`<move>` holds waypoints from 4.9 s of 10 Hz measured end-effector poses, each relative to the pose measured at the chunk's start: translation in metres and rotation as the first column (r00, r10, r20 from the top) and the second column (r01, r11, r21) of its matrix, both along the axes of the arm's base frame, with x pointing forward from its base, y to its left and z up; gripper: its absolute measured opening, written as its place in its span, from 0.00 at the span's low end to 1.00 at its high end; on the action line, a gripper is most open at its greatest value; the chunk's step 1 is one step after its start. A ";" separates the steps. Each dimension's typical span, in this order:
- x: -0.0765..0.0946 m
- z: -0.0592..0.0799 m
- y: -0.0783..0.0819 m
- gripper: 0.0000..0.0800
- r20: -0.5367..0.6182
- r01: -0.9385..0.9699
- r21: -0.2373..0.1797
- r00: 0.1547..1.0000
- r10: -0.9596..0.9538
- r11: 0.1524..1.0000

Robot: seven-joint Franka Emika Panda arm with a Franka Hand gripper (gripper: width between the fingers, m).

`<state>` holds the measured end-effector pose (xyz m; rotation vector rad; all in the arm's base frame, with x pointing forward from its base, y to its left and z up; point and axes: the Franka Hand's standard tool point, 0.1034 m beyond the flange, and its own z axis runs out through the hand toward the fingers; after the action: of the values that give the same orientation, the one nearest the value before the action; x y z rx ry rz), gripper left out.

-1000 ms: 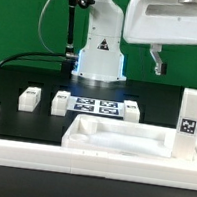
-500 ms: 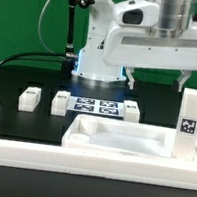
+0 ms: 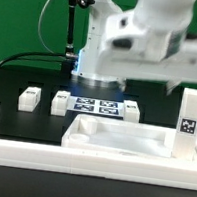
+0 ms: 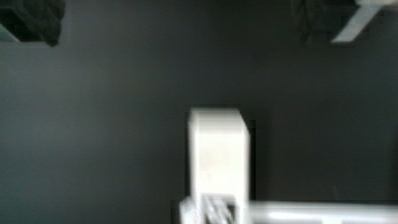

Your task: Assemble desk

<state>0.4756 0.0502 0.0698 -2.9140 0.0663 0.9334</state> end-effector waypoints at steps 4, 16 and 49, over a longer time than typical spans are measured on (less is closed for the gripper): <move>-0.040 -0.034 -0.007 0.81 -0.323 -0.007 -0.004 0.947 0.005 1.000; -0.053 -0.063 0.000 0.43 -0.353 0.003 -0.009 0.936 -0.006 1.000; 0.142 0.081 -0.075 0.36 0.926 0.351 0.010 0.351 -0.142 0.936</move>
Offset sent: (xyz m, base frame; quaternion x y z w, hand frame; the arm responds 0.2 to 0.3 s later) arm 0.0000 0.0000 0.0000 0.0000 -0.1938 0.0000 0.9810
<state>0.6177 -0.0252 0.1510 -2.9669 0.5272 -0.8858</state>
